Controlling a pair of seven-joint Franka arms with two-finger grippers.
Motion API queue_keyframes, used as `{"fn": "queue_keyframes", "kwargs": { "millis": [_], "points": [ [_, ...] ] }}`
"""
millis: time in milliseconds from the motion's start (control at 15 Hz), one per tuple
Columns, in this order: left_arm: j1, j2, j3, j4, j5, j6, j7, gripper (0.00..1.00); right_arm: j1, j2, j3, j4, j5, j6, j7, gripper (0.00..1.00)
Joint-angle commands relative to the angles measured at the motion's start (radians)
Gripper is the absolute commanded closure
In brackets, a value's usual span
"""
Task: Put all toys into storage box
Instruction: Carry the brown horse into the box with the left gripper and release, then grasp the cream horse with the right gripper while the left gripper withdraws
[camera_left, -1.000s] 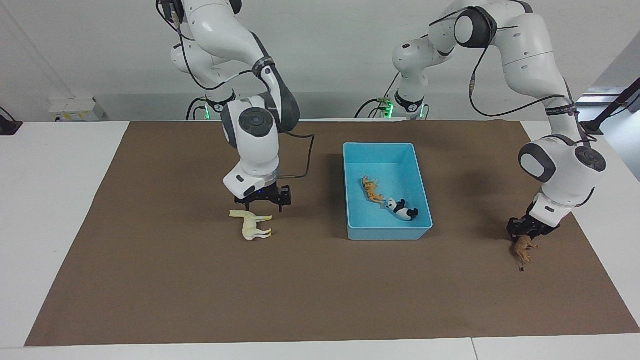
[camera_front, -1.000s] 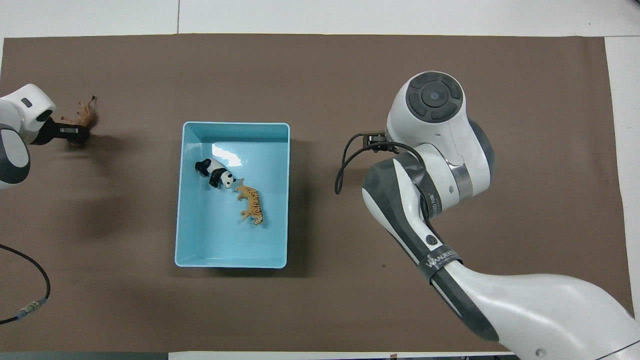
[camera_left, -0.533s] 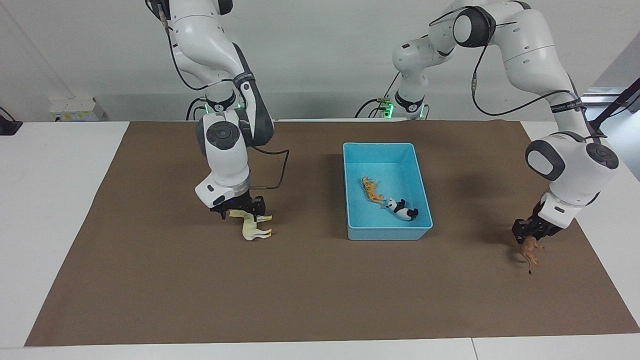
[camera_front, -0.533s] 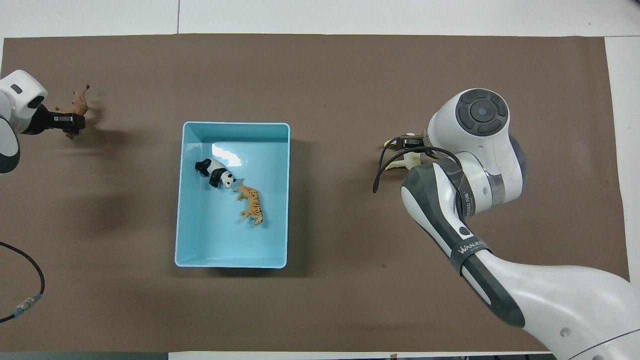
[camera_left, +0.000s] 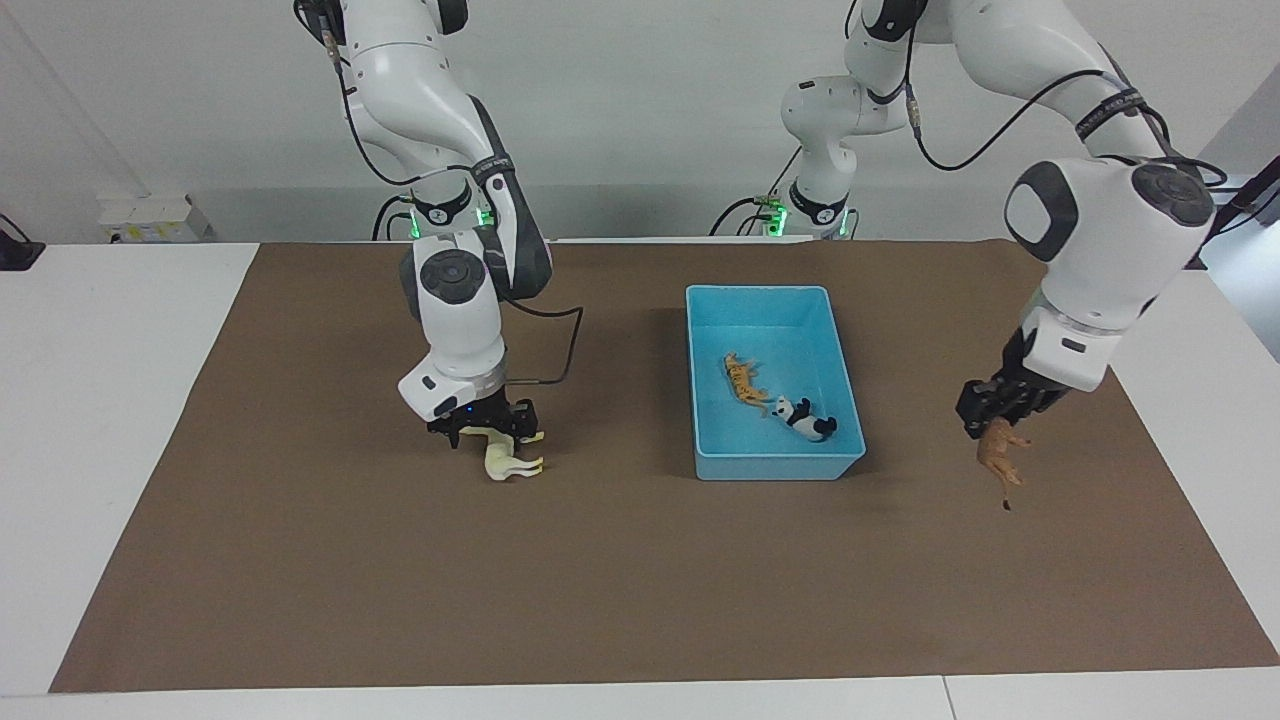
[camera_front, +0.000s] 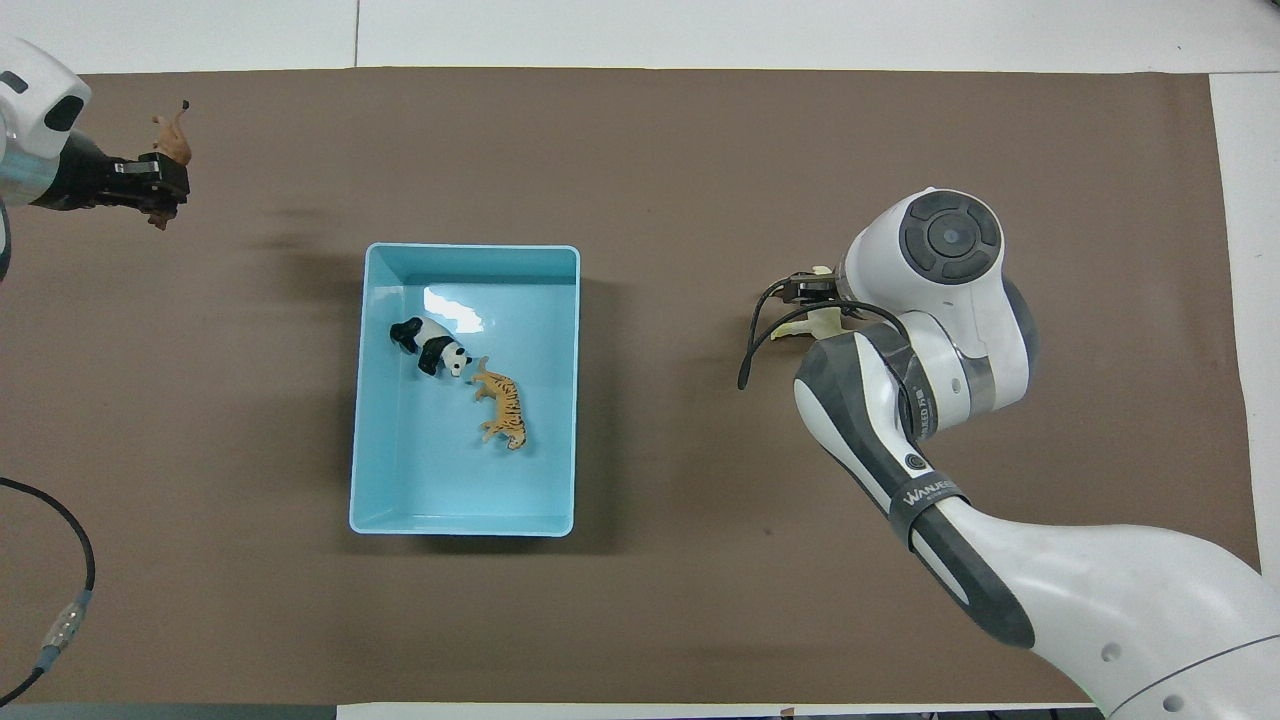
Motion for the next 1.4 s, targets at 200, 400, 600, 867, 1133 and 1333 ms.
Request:
{"fn": "queue_keyframes", "kwargs": {
  "millis": [200,400,600,867,1133,1333],
  "points": [
    [-0.136,-0.115,0.02,-0.239,-0.002,0.004,-0.138,1.0,-0.017,0.004,0.009,-0.039,-0.011,0.044,-0.086,0.0],
    [-0.174,-0.186,0.02,-0.423,0.001,0.137,-0.154,0.32,-0.011,0.053,0.009,-0.039,-0.011,0.125,-0.076,0.0],
    [-0.178,-0.198,0.02,-0.454,0.001,0.178,-0.233,0.0,-0.01,0.066,0.009,-0.041,-0.011,0.136,-0.074,0.0],
    [-0.04,-0.159,0.026,-0.401,0.015,0.283,-0.091,0.0,-0.005,0.064,0.011,-0.023,-0.002,0.103,-0.037,1.0],
    [0.123,-0.119,0.024,-0.347,0.013,0.327,0.178,0.0,-0.005,0.046,0.017,0.089,-0.002,-0.079,-0.04,1.0],
    [0.149,-0.084,0.026,-0.191,0.015,0.117,0.204,0.0,0.002,0.023,0.046,0.317,0.012,-0.364,-0.033,1.0]
  ]
}}
